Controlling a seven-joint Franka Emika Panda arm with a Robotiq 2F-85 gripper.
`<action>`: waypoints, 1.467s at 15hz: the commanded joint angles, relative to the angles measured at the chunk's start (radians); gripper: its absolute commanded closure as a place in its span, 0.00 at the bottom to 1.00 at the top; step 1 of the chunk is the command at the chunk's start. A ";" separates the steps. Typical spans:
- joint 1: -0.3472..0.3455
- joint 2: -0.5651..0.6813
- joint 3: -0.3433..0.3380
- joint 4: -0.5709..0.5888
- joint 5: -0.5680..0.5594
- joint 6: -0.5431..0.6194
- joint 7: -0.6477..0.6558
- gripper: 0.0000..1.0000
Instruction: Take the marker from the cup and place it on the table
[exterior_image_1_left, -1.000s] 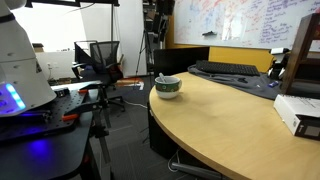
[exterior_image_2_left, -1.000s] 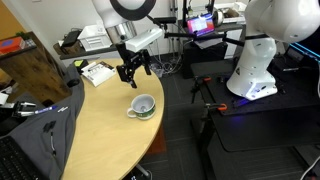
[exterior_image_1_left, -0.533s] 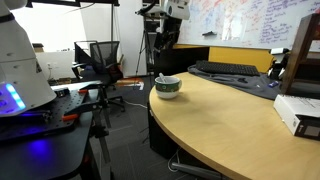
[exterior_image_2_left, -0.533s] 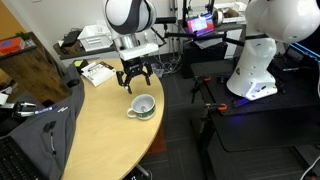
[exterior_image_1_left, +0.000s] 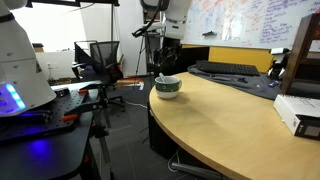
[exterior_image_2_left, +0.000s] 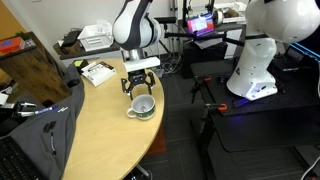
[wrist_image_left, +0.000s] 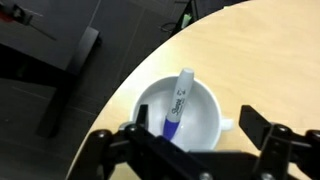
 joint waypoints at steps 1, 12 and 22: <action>-0.007 0.029 0.010 0.000 0.054 0.025 -0.029 0.27; -0.009 0.111 0.013 0.030 0.119 0.030 -0.057 0.25; -0.013 0.200 0.011 0.102 0.152 0.014 -0.055 0.45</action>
